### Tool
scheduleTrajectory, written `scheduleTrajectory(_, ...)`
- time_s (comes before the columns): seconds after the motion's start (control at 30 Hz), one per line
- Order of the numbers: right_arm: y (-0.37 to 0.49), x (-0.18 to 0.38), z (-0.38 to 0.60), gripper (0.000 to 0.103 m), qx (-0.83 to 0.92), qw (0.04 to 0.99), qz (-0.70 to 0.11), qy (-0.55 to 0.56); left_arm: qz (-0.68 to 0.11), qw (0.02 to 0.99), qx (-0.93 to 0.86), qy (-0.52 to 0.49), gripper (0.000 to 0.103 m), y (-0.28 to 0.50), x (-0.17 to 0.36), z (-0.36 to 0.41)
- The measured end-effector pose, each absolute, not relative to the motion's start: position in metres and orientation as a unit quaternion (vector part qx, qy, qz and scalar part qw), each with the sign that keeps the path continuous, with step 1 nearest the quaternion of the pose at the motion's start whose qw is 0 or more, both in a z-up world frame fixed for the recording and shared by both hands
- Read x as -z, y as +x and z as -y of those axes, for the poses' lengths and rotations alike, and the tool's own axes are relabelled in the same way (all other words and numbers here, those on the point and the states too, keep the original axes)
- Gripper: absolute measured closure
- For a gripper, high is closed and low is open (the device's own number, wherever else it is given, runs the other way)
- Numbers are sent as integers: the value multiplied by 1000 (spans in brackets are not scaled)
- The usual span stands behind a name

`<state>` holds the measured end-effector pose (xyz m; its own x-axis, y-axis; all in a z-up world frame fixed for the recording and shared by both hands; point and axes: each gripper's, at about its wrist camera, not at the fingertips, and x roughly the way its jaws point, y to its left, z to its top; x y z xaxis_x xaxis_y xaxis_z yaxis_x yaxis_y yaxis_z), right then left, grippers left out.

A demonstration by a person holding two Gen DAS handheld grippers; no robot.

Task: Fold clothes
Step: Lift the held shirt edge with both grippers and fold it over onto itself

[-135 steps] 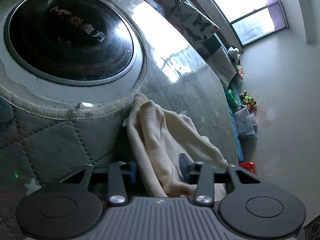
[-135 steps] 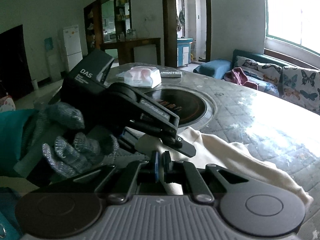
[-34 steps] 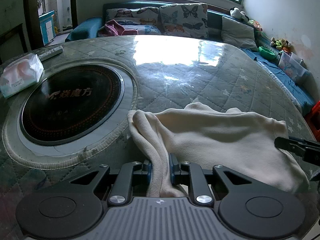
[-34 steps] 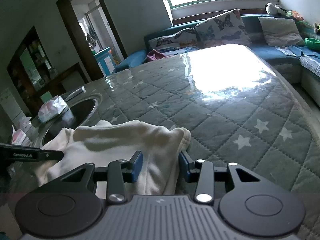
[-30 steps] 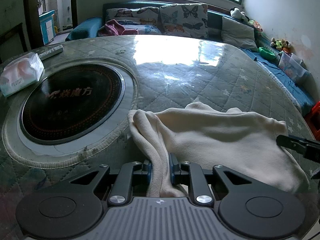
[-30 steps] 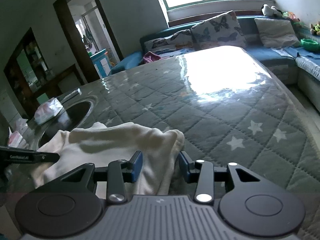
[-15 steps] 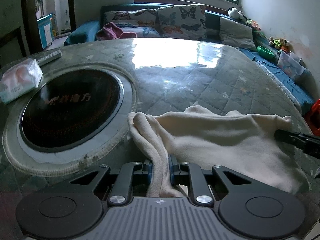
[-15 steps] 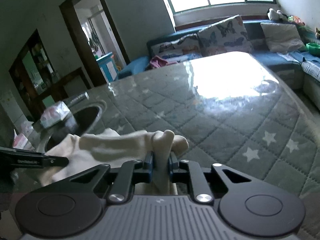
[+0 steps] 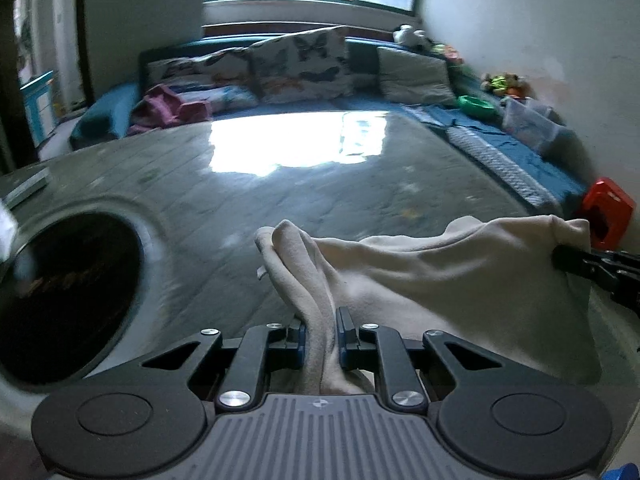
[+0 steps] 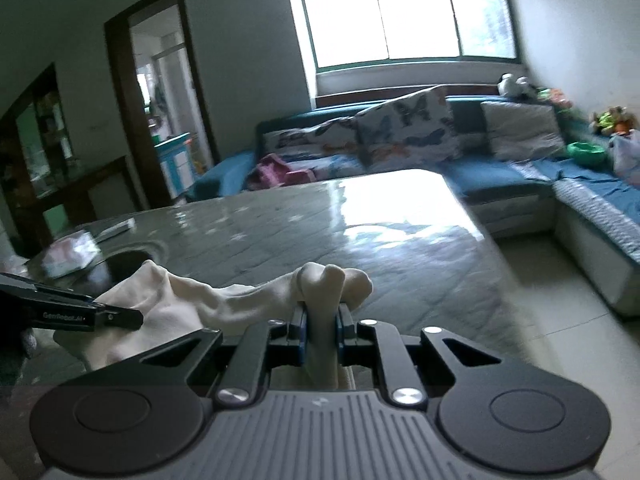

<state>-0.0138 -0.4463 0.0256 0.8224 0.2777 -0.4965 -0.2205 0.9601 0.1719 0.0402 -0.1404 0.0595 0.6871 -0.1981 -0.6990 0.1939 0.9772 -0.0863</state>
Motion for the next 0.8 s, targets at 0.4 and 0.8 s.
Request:
scheduleTrajectory(0.4, -10, -28, 504, 91, -26, 962, -267, 54, -377, 907, 185, 18, 87, 72, -50, 214)
scheduleTrajectory(0.8, -1, 5, 527, 89, 14, 948, -310, 68, -398, 896, 189, 47, 83, 77, -33, 226)
